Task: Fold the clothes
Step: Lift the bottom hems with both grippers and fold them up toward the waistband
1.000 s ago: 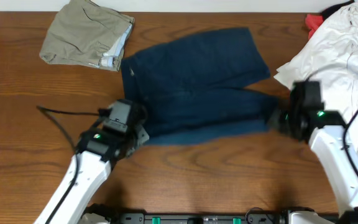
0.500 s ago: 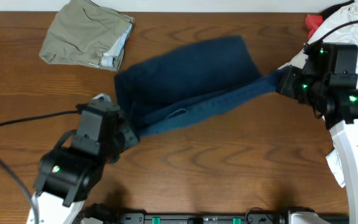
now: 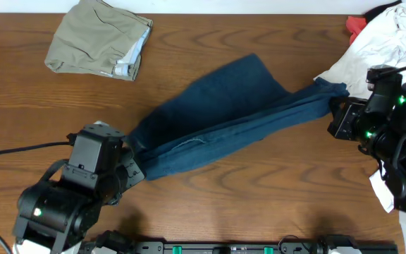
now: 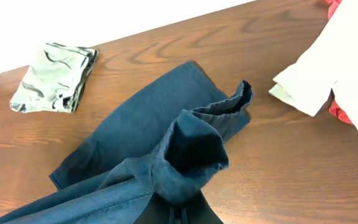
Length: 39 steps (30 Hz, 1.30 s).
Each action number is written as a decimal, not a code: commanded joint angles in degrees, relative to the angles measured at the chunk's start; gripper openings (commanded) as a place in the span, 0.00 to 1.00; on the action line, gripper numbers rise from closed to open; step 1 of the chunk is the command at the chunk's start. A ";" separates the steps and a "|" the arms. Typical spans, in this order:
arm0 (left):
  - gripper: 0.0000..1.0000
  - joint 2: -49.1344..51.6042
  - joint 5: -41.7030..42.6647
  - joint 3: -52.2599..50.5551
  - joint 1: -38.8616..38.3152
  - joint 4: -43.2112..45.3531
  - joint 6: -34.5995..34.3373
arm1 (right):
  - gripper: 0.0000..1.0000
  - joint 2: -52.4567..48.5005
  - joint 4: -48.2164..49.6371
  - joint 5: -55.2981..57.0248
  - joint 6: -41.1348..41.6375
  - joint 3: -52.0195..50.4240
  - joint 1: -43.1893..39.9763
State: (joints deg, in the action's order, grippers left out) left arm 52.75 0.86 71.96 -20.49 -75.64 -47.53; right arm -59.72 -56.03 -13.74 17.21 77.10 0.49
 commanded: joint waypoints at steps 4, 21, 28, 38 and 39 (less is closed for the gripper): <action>0.06 4.63 -14.58 -4.42 0.81 -1.68 -4.90 | 0.01 -11.89 3.87 11.80 -2.19 1.09 -1.53; 0.06 26.45 -31.52 -11.02 0.85 18.80 -12.83 | 0.01 -40.52 33.46 11.34 -7.02 1.09 4.61; 0.06 36.30 -35.41 -10.99 1.64 28.55 -12.81 | 0.01 -49.46 43.63 11.37 -7.04 1.09 8.94; 0.06 46.66 -35.41 -10.99 10.64 39.80 -12.83 | 0.04 -58.03 52.87 12.61 -6.99 1.09 11.58; 0.06 47.06 -35.39 -10.99 11.63 40.76 -12.81 | 0.07 -58.49 53.09 12.90 -6.97 1.09 11.45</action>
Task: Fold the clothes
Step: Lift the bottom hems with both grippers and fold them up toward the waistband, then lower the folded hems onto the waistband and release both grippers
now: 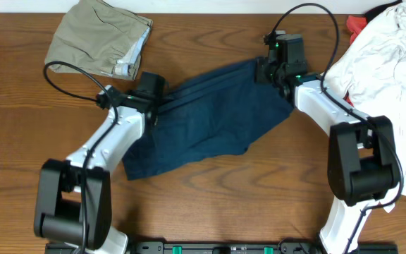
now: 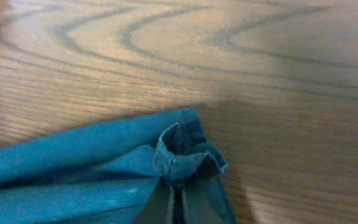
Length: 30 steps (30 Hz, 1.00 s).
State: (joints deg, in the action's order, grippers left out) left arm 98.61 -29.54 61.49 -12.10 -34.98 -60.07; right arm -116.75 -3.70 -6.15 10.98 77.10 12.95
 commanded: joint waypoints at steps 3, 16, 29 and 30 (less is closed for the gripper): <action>0.24 1.36 -5.01 -0.52 6.03 3.89 -0.22 | 0.61 -1.77 1.31 5.33 -0.76 1.09 -1.66; 0.98 -4.37 2.86 0.48 7.85 11.26 23.04 | 0.99 -1.66 -8.59 -5.46 -1.99 1.20 -2.75; 0.98 -22.47 9.01 0.48 7.85 2.27 26.01 | 0.55 -1.66 -24.59 -5.46 -8.07 1.09 0.74; 0.98 -22.75 9.03 0.48 7.85 1.75 25.99 | 0.48 -1.66 -25.55 -5.44 -8.07 1.07 0.76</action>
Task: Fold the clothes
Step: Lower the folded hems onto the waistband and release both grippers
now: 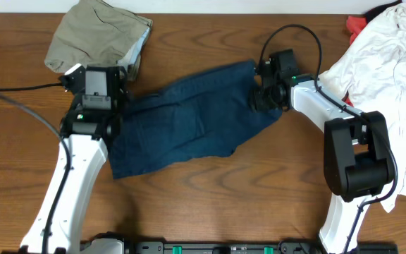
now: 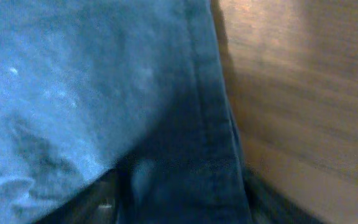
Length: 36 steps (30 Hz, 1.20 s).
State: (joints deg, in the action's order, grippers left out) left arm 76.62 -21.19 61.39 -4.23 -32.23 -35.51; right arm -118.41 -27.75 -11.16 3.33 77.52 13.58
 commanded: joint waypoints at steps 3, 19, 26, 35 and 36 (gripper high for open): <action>0.98 -0.63 0.87 0.57 -0.02 -3.34 1.42 | 0.26 0.00 -4.22 0.66 -0.42 0.22 0.15; 0.98 0.11 15.32 0.57 -0.02 -6.69 14.10 | 0.01 6.60 -15.10 1.99 6.62 -0.79 -12.00; 0.98 0.22 25.46 0.57 -0.15 -4.92 21.33 | 0.46 14.60 -17.53 -6.47 -0.68 -0.79 -14.49; 1.00 6.69 32.35 0.57 -4.92 -1.97 32.70 | 0.55 22.73 -12.11 -6.23 -1.29 -0.76 -9.35; 0.98 8.13 32.35 0.57 -5.79 -1.16 33.35 | 0.53 22.43 -11.10 -6.23 -1.29 -0.76 -8.37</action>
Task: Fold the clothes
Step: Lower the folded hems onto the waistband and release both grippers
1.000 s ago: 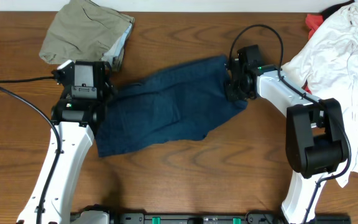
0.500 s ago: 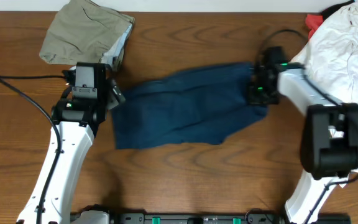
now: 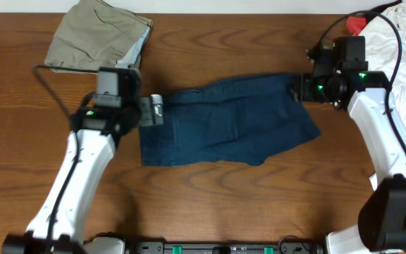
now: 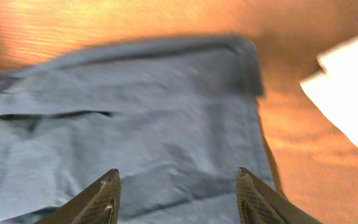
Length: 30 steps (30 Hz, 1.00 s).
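Observation:
A dark blue garment (image 3: 224, 120) lies flat and folded across the middle of the table, roughly level. My left gripper (image 3: 155, 111) sits at its left edge, fingers seemingly apart around the hem. My right gripper (image 3: 296, 88) hovers at the garment's upper right corner. In the right wrist view that gripper (image 4: 178, 193) is open, with the blue garment (image 4: 154, 118) spread below it and nothing between the fingers.
A folded khaki garment (image 3: 97, 39) rests at the back left. A pile of white clothes (image 3: 400, 35) with a red piece (image 3: 356, 25) fills the back right corner; the white cloth (image 4: 347, 81) shows at the right of the wrist view.
The garment now lies level and farther right instead of tilted. My right gripper has moved right and up off the cloth and stands open. The left gripper has shifted right to the garment's left edge.
First the garment was stretched slantwise between both grippers, each shut on an end. Then both grippers were at the far side with the cloth doubled over. After that it lay tilted with the grippers low on it, and now it lies flat and level, released by the right.

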Each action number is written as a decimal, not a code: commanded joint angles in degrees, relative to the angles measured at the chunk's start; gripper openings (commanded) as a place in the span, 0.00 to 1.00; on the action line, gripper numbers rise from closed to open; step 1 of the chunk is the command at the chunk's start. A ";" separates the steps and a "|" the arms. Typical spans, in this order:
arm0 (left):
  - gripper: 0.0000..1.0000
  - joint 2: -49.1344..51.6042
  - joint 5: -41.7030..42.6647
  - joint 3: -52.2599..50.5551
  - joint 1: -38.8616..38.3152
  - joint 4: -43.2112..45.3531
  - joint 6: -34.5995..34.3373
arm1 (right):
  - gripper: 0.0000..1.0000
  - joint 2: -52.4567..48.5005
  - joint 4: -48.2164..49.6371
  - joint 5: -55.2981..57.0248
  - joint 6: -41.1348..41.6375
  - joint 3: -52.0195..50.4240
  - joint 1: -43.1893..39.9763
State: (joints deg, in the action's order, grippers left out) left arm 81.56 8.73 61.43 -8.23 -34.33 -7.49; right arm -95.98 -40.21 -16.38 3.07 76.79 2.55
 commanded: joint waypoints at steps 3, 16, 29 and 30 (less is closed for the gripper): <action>0.89 6.80 2.47 0.52 -4.20 3.96 6.47 | 0.47 -1.68 3.93 -1.03 -1.01 -0.04 5.40; 0.52 17.51 2.25 0.52 -7.78 15.32 7.02 | 0.29 -15.15 14.84 -1.11 0.79 -0.04 14.49; 0.40 23.02 2.19 0.52 -7.76 21.90 6.80 | 0.08 -20.55 14.86 -0.17 -0.39 -0.04 16.26; 0.39 23.04 2.19 0.52 -7.76 22.32 6.78 | 0.07 -20.31 14.60 -0.44 -0.37 -0.04 16.26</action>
State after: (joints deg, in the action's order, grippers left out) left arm 103.74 10.74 61.43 -16.08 -12.75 -1.26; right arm -115.98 -25.43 -16.78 3.16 76.75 18.33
